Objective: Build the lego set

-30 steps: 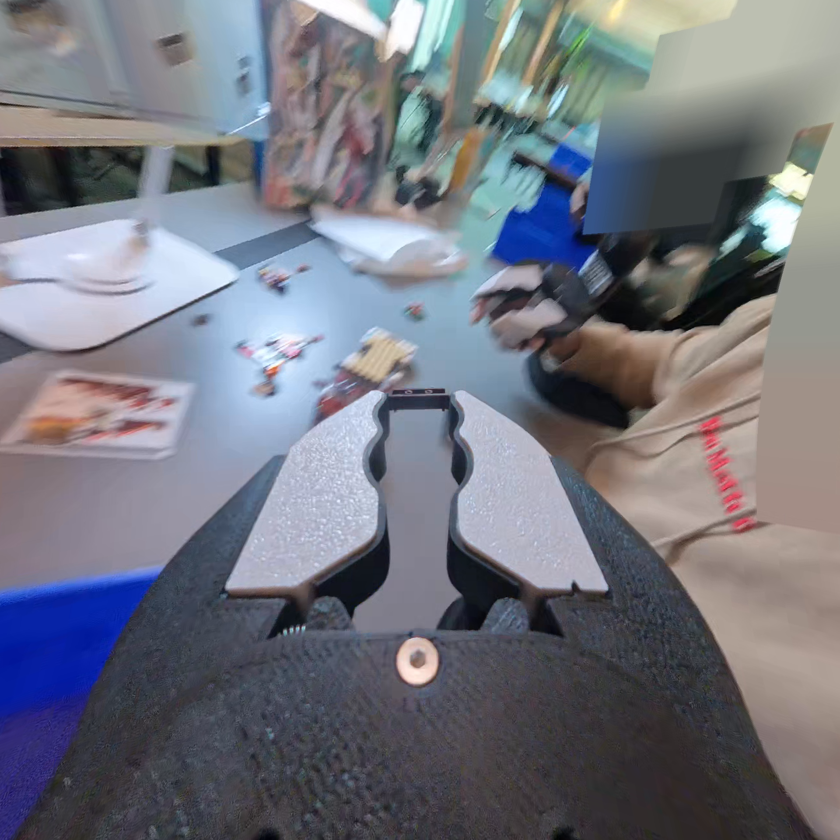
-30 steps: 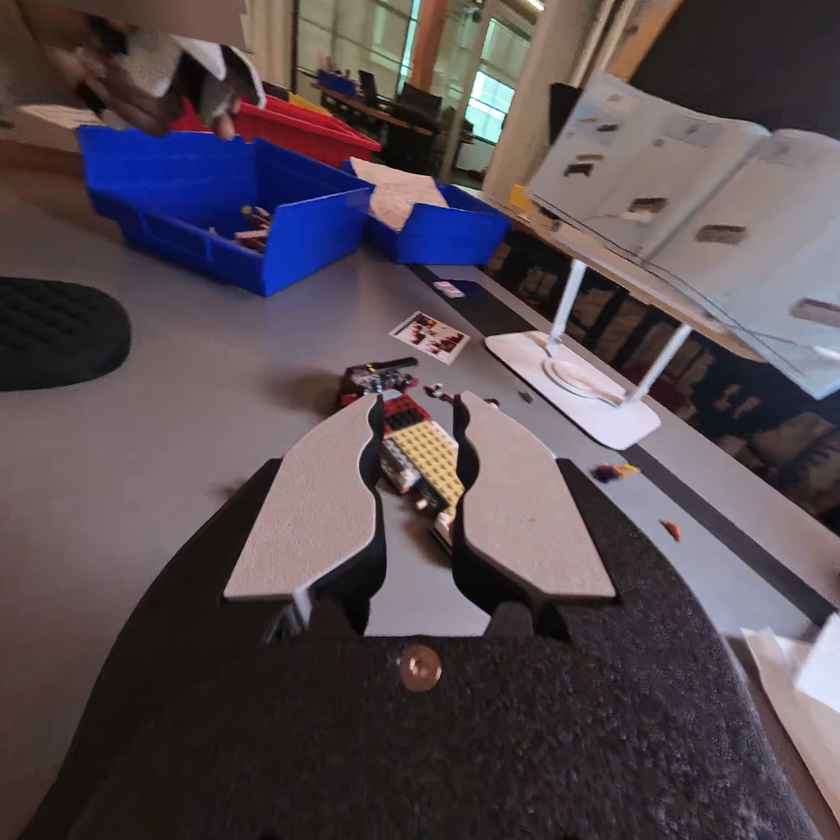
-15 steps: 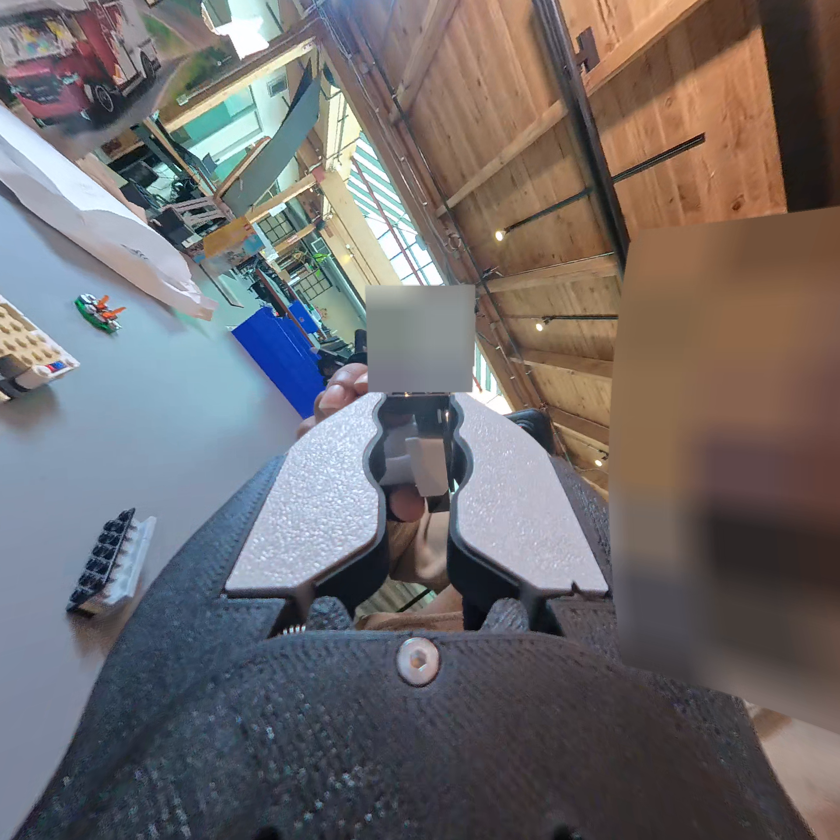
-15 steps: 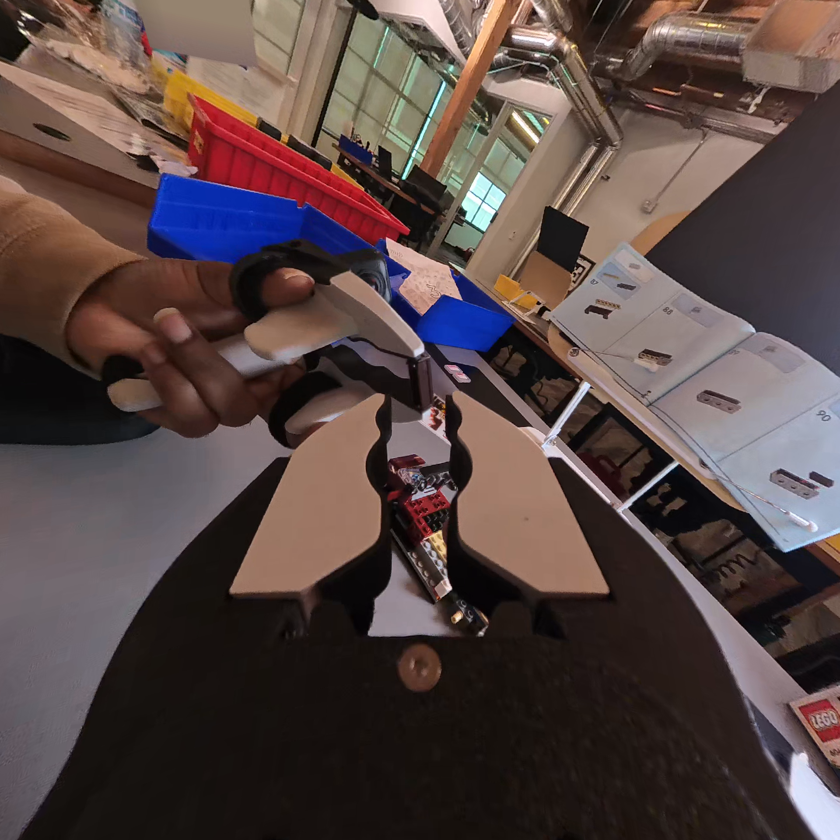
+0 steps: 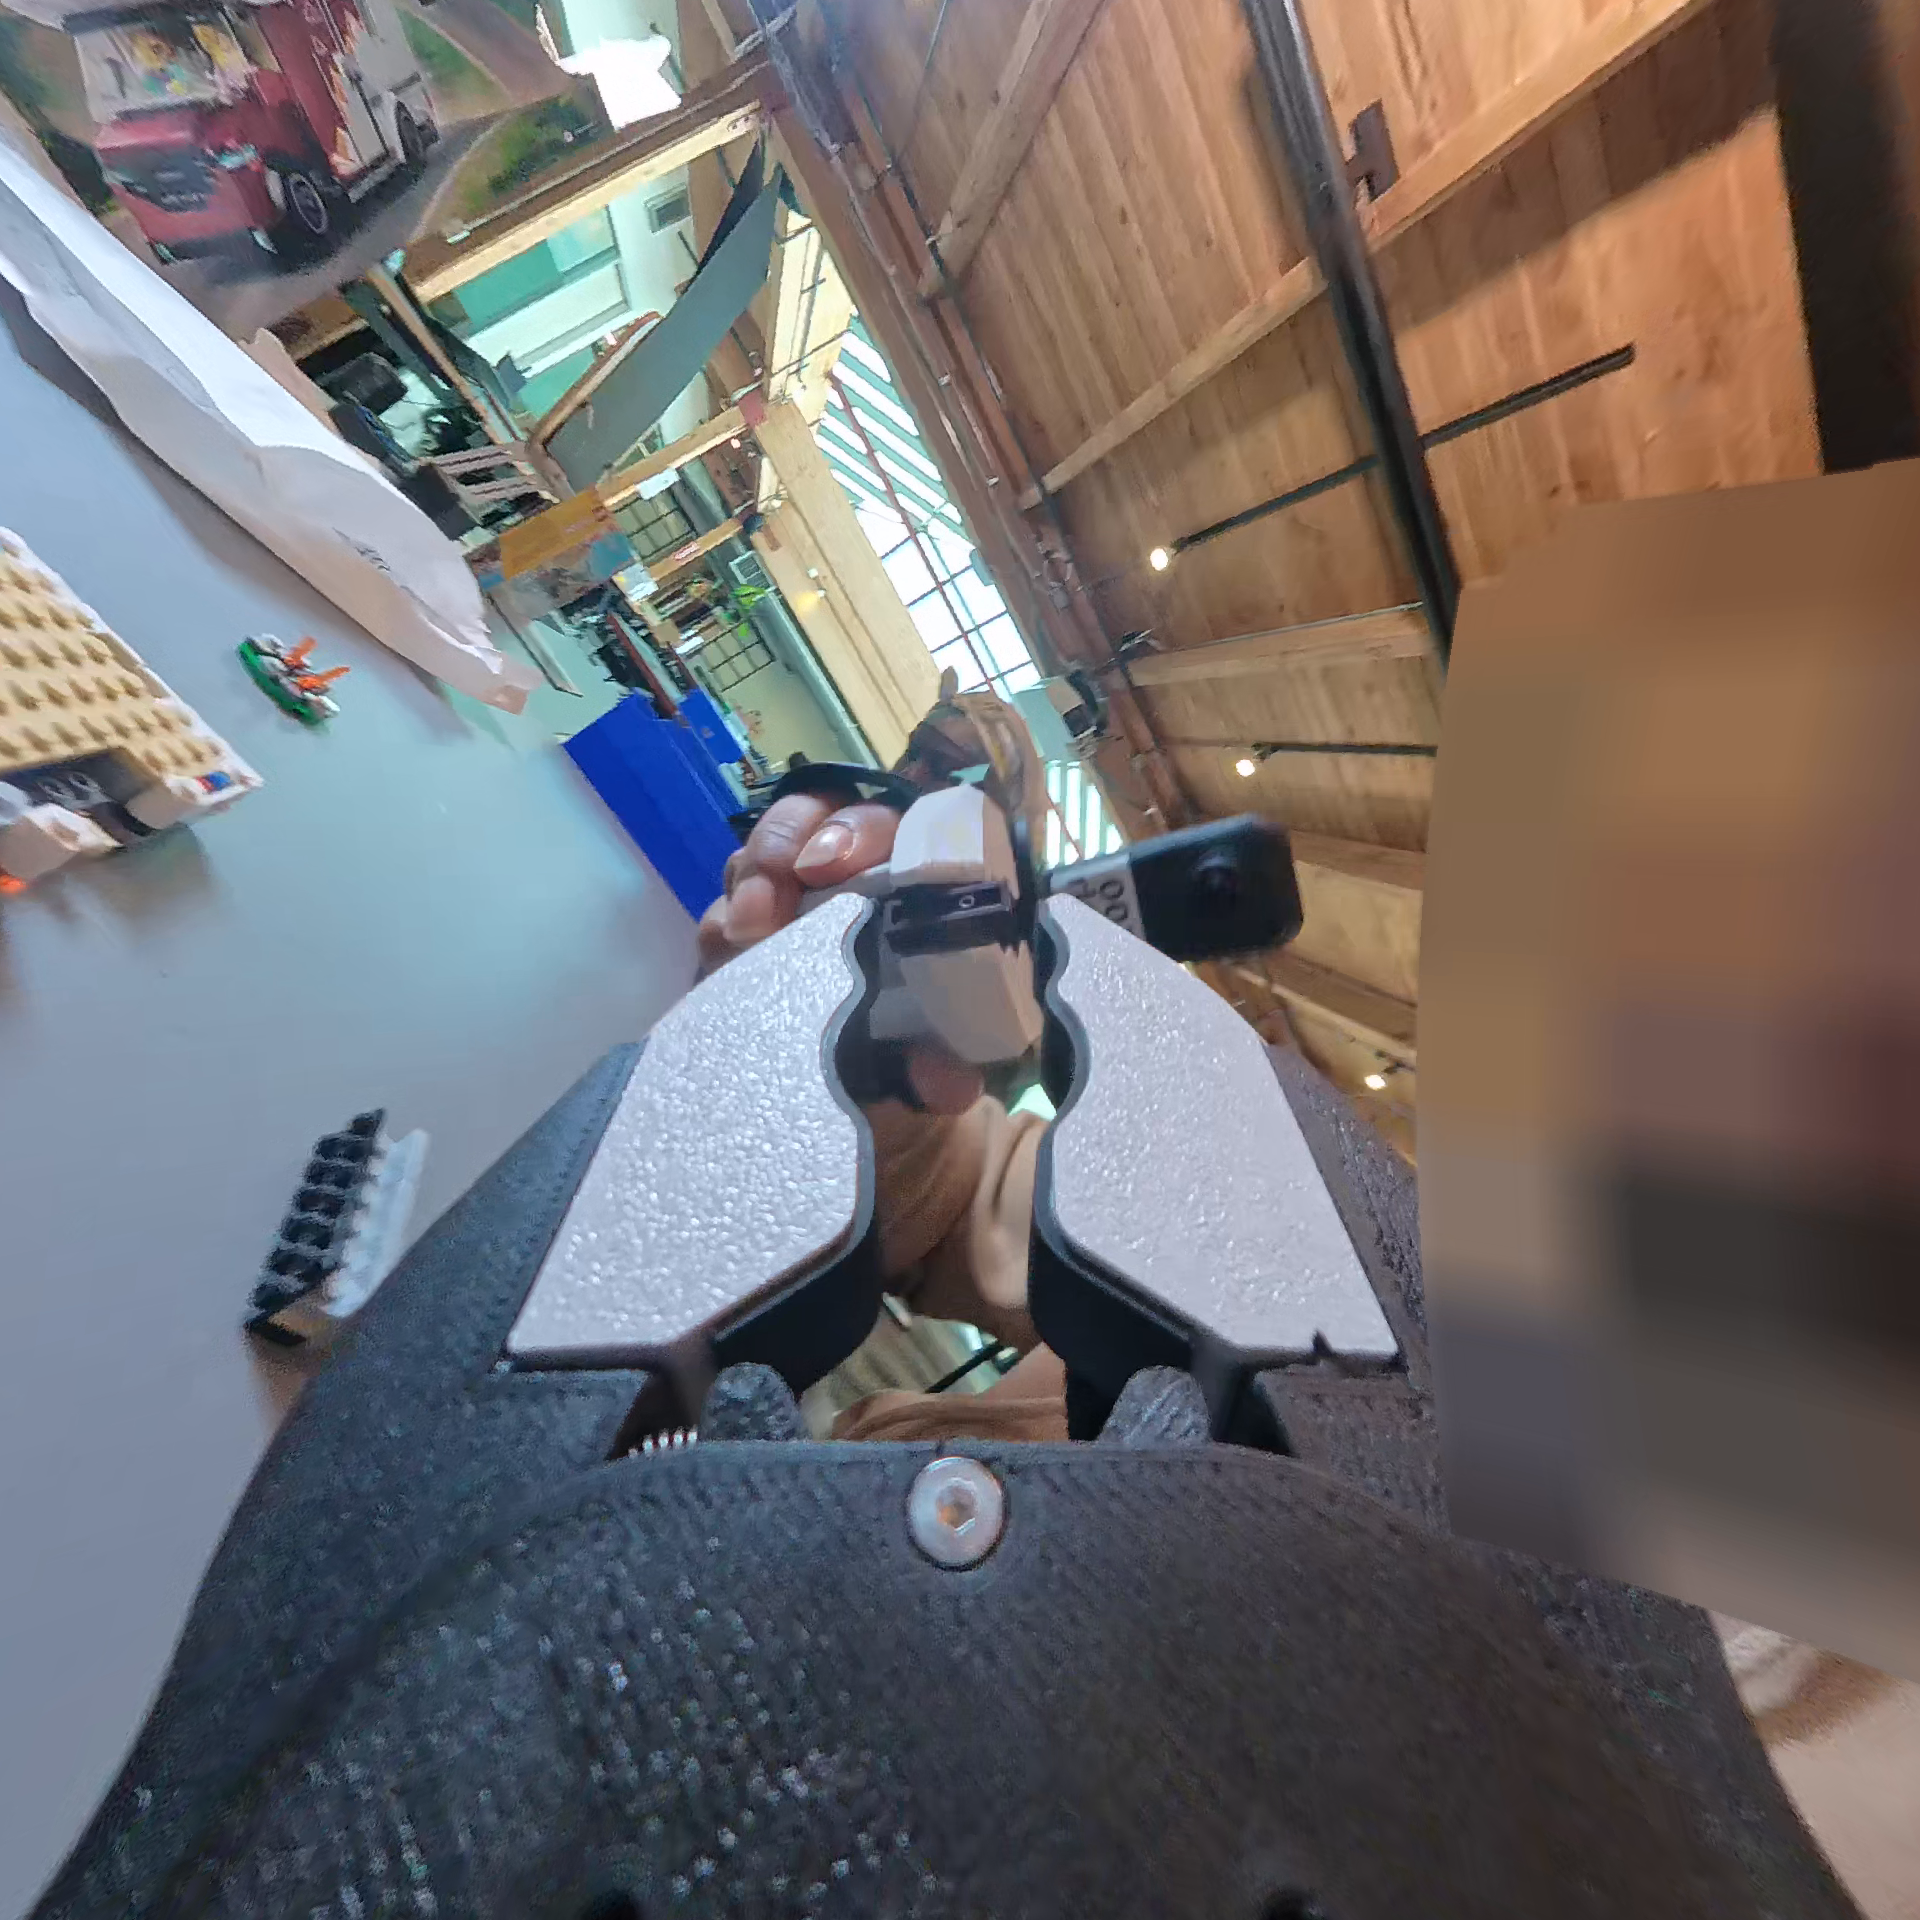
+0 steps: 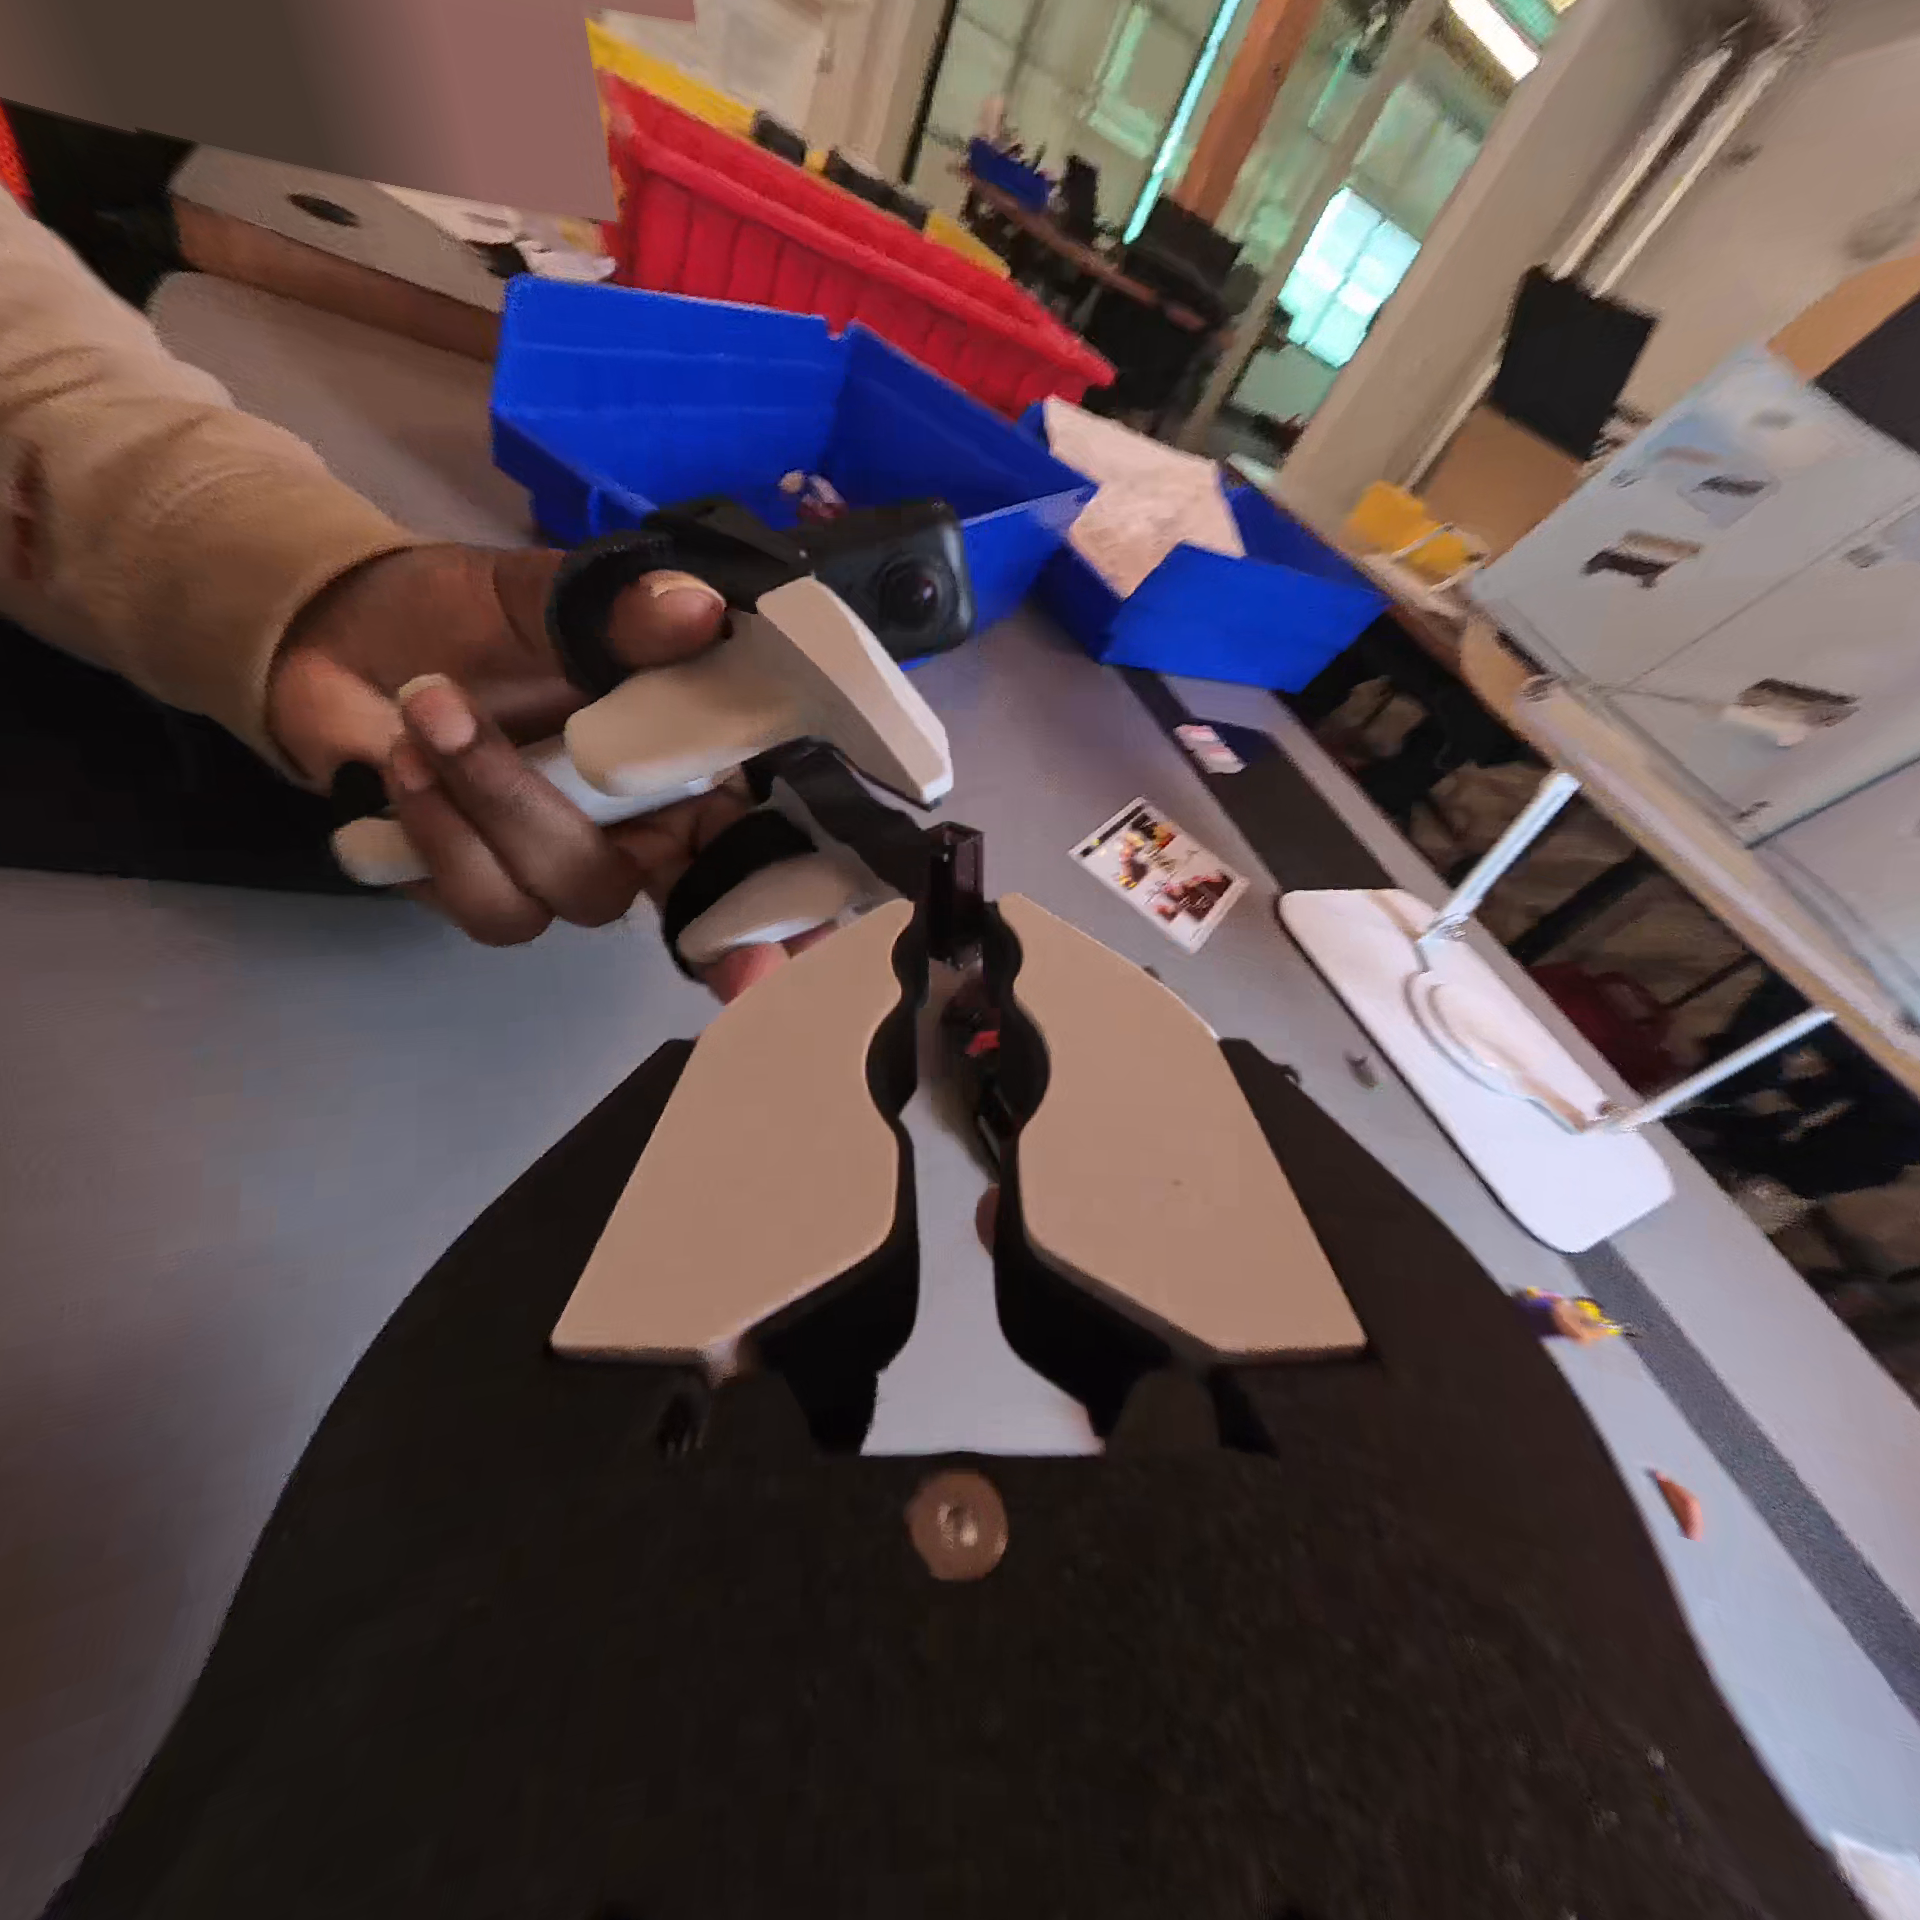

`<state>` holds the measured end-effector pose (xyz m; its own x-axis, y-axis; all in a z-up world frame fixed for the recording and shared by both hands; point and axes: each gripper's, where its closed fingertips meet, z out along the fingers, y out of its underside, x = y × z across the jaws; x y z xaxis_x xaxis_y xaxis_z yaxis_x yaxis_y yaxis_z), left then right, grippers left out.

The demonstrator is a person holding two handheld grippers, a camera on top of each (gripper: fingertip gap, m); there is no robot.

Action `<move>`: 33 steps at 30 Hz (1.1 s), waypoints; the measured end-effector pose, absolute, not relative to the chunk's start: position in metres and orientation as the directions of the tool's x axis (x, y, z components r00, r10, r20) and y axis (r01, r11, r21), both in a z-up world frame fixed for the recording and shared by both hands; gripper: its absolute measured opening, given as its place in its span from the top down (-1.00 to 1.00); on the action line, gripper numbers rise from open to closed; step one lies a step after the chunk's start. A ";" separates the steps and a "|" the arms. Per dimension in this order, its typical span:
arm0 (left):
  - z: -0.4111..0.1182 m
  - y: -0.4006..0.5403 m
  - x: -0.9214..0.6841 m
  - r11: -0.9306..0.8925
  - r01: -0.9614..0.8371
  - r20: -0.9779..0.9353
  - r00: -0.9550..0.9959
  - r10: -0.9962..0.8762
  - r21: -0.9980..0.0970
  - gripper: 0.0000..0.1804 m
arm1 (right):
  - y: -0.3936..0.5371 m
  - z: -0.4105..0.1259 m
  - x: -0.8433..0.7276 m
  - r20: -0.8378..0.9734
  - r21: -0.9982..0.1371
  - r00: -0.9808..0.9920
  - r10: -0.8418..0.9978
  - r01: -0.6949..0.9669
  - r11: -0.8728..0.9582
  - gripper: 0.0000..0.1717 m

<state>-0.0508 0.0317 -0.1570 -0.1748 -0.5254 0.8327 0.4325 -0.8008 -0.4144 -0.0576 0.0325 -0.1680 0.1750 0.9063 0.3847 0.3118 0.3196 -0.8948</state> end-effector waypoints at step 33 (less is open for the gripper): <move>-0.165 0.061 -0.122 -0.220 0.055 0.210 0.594 -0.777 -0.974 0.91 | 0.053 -0.278 0.048 0.049 -0.529 -0.041 0.998 0.847 0.061 0.80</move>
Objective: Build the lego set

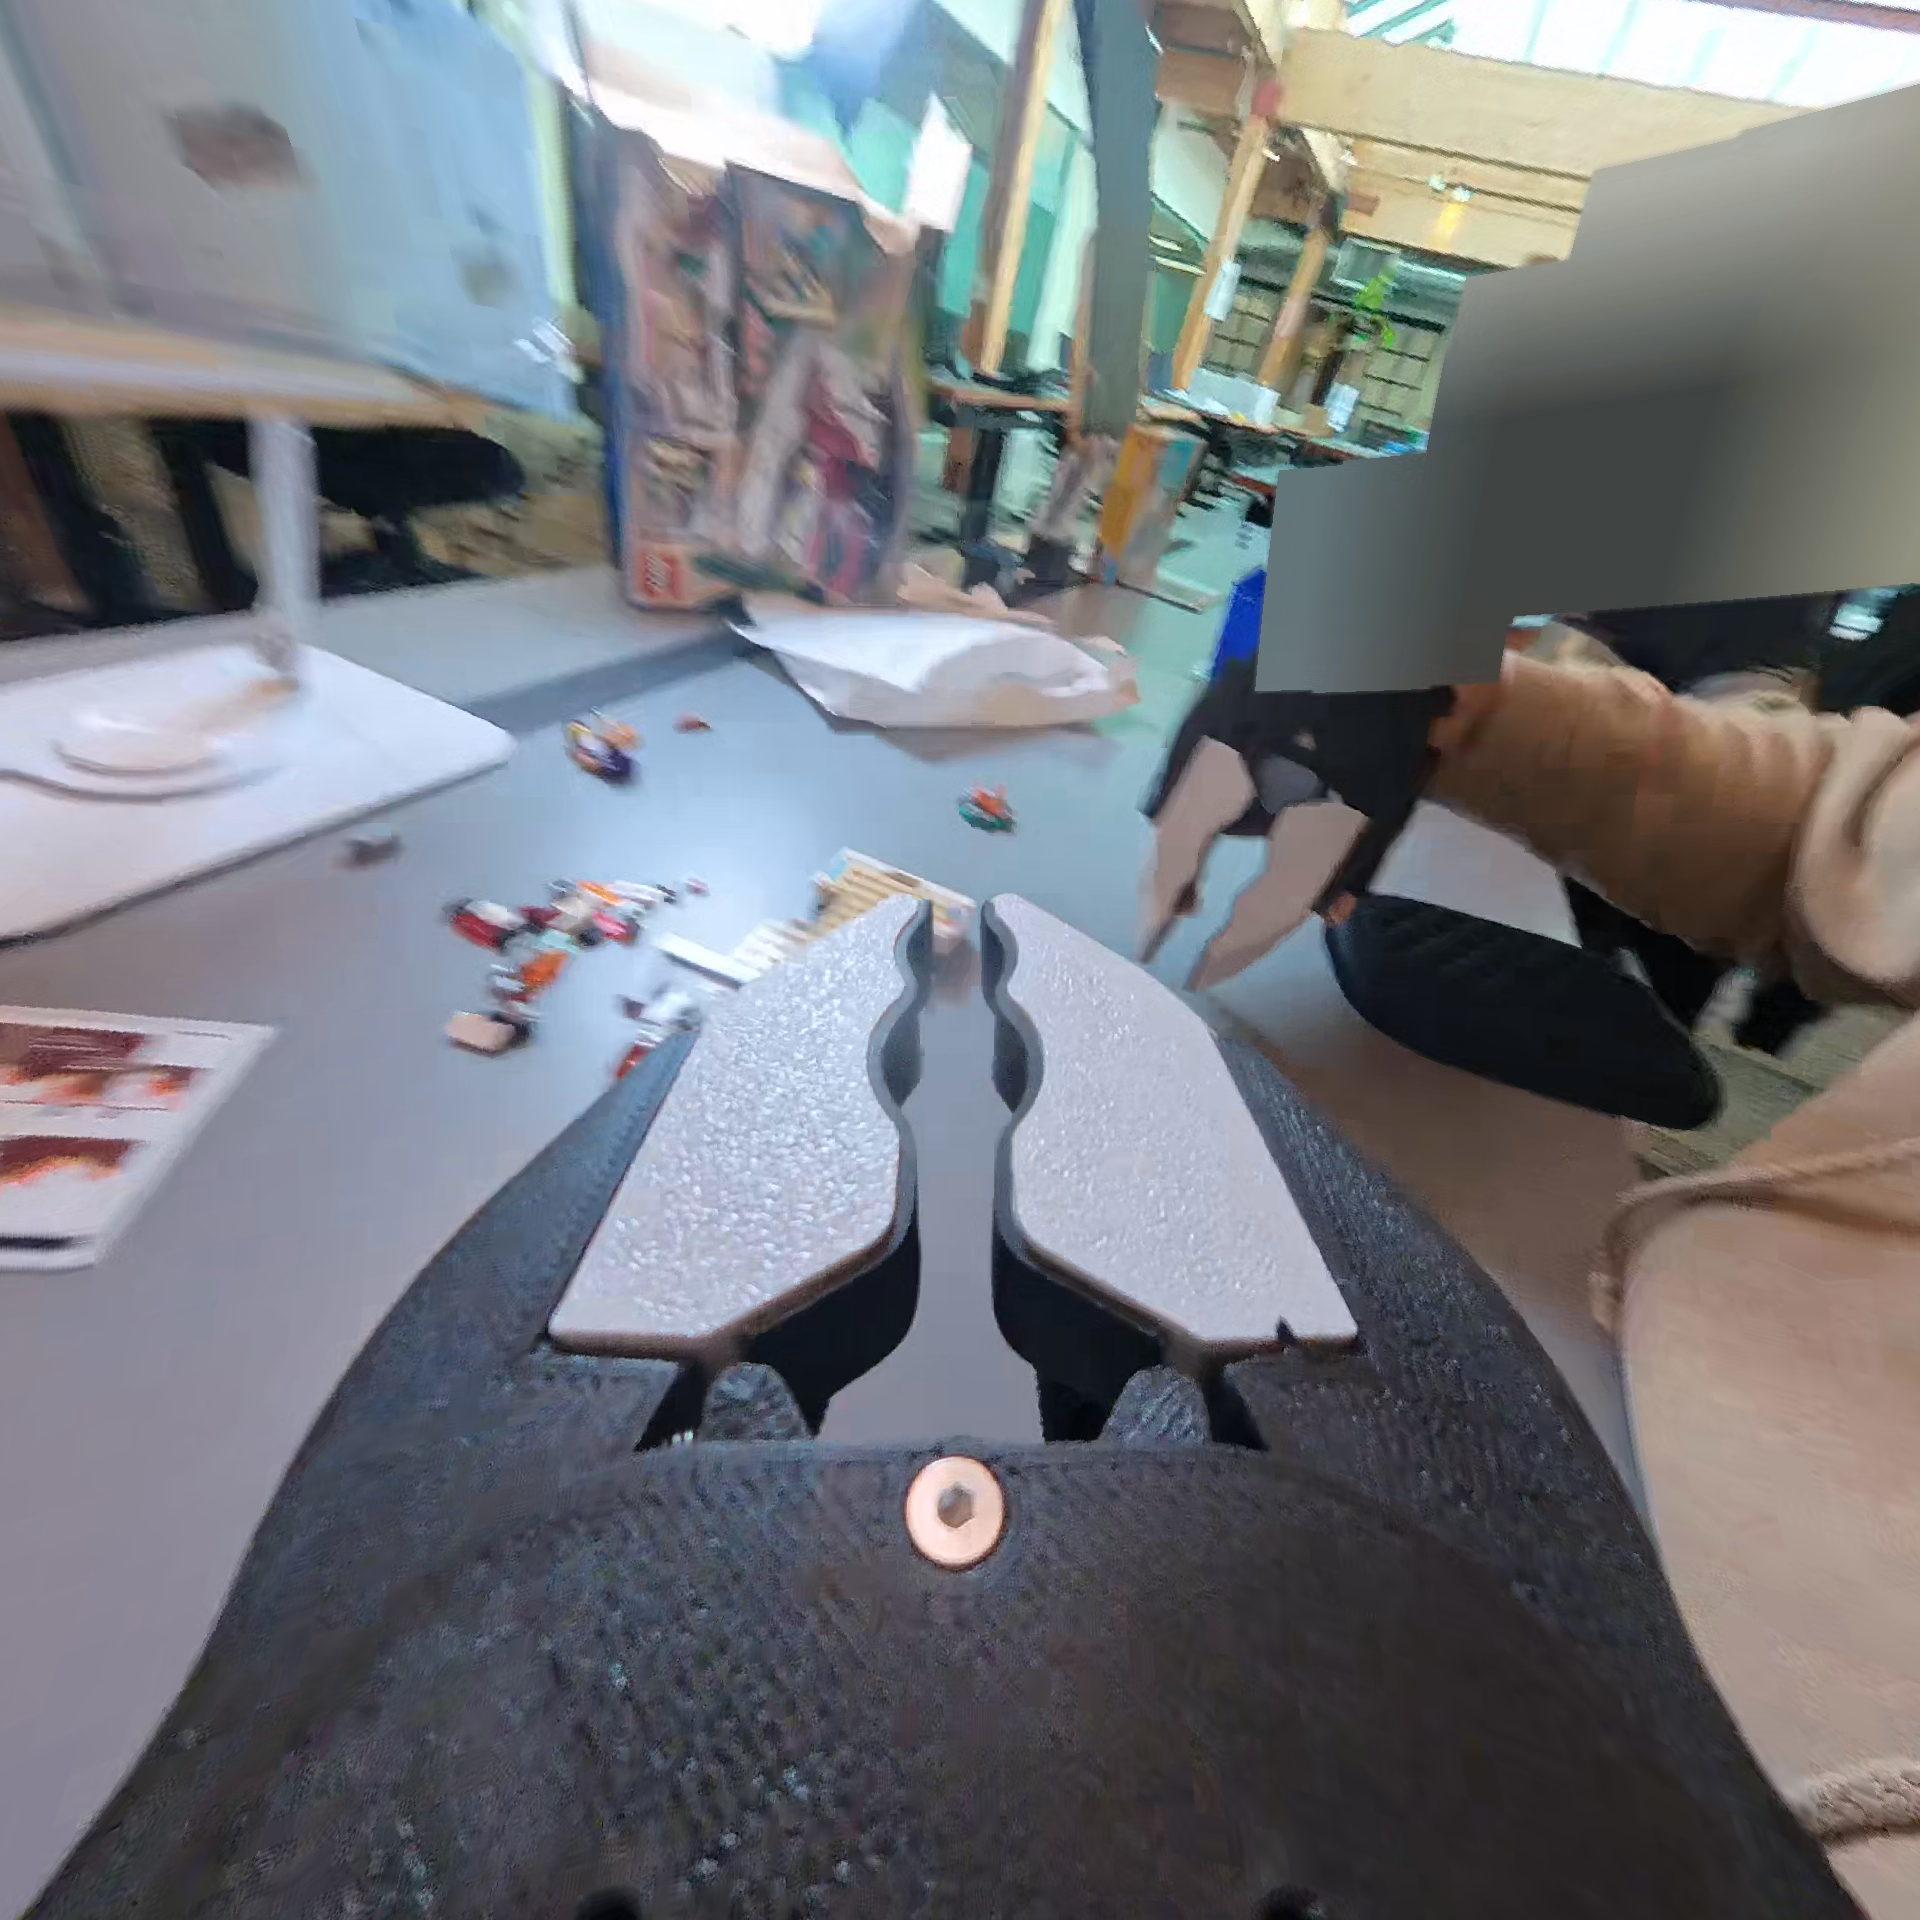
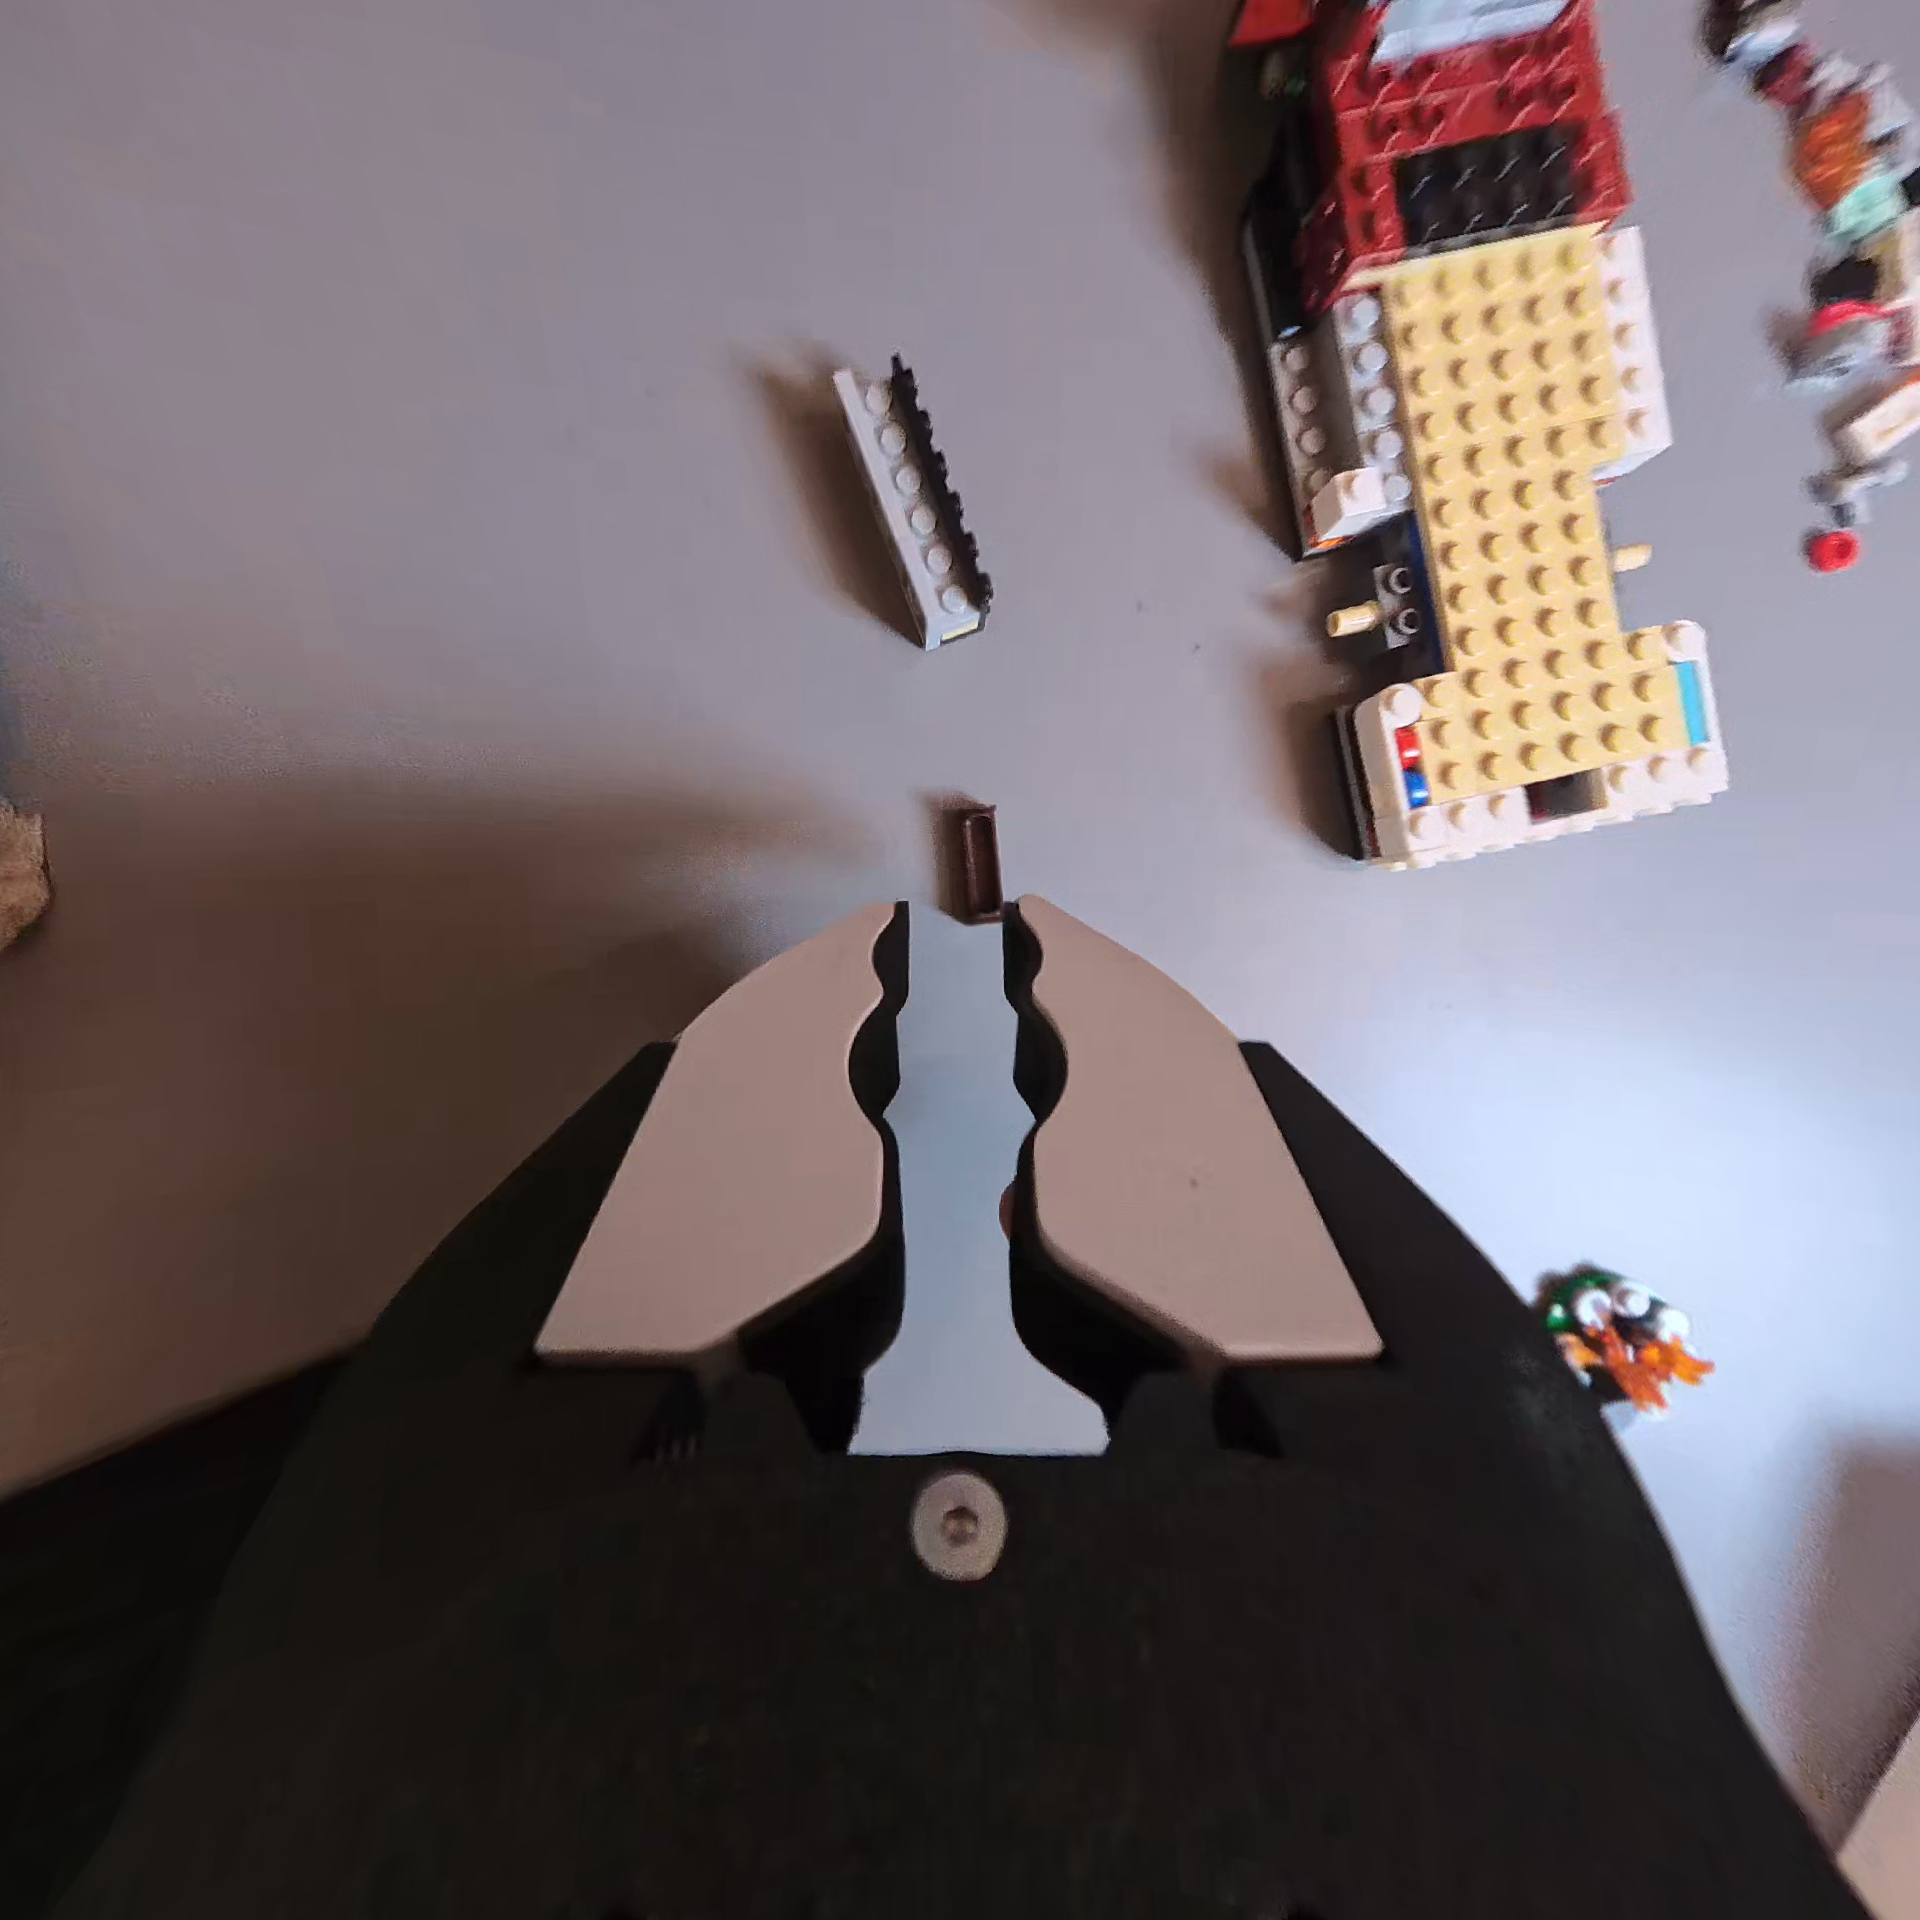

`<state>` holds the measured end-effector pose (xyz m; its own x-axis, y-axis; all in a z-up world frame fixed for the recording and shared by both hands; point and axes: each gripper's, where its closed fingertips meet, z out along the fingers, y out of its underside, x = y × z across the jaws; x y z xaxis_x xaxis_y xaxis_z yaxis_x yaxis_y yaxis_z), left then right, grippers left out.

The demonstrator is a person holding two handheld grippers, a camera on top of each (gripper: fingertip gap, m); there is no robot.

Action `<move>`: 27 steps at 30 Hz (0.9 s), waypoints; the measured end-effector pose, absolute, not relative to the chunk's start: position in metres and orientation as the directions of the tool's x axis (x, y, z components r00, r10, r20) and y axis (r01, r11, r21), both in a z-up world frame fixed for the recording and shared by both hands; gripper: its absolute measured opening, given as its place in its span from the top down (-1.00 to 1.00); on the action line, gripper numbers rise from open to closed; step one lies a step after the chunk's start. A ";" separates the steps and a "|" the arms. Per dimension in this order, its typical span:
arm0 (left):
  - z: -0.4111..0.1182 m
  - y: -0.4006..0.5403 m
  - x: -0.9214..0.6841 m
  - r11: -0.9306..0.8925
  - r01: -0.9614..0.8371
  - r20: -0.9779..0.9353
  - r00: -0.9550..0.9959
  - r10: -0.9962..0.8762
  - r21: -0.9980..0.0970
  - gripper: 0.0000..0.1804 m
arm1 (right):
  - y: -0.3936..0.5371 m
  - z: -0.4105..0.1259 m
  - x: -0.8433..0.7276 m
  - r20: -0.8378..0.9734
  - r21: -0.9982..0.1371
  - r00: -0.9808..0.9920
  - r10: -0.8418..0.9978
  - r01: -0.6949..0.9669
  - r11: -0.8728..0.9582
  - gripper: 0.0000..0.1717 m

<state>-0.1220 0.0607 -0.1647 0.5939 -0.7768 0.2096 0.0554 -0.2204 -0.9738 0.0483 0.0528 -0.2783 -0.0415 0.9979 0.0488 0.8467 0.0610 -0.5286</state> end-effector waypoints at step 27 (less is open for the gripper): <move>-0.301 0.166 -0.466 -0.651 -0.703 -0.140 0.703 -0.697 -0.287 0.91 | 0.081 -0.208 0.071 0.178 -0.952 0.538 0.824 0.307 0.006 0.83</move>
